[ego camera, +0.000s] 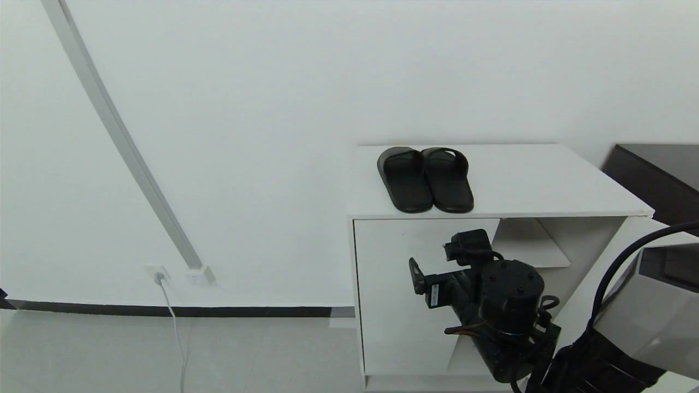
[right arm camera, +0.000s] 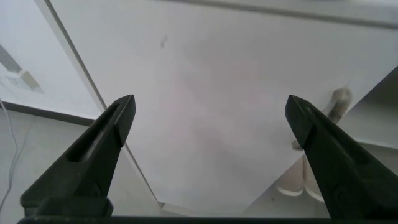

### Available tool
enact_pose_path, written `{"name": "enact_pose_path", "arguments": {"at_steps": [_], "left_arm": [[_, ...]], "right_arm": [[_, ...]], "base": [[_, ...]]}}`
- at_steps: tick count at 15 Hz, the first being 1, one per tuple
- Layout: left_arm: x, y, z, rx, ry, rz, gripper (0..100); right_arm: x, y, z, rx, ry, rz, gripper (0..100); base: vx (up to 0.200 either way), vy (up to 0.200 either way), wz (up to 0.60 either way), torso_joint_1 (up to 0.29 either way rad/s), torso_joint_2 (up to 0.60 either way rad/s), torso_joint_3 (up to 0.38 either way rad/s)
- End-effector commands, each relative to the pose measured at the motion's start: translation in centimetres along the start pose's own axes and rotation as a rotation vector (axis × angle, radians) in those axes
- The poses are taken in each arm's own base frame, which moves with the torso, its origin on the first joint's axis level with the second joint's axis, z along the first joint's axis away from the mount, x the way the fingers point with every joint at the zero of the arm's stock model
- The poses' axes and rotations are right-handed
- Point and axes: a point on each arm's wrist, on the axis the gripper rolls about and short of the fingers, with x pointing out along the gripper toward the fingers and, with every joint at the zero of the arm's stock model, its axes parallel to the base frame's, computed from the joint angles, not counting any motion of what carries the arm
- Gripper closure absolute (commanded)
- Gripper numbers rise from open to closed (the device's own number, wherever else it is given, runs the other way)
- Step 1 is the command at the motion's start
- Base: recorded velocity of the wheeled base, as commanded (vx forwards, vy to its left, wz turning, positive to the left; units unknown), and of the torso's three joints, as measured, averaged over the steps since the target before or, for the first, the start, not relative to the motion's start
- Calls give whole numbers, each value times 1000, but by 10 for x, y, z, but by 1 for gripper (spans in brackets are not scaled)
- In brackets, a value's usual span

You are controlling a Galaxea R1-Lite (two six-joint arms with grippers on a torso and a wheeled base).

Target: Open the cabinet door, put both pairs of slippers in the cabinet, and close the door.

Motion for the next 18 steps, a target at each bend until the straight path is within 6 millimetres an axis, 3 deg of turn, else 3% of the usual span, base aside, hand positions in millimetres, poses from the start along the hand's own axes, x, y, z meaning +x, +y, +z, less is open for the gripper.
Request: {"name": "enact_pose_path", "arguments": {"at_steps": [1, 14, 18], "left_arm": [[0, 0, 0, 0, 0, 0, 100], [0, 0, 0, 0, 0, 0, 100], [0, 0, 0, 0, 0, 0, 100]], "right_arm": [[0, -1, 0, 1, -1, -4, 0], [12, -9, 0, 2, -3, -35, 0], [23, -12, -14, -11, -4, -1, 0]], "base": [[0, 0, 0, 251, -559, -334], [0, 0, 0, 219, -482, -267], [0, 0, 0, 143, -299, -161]]}}
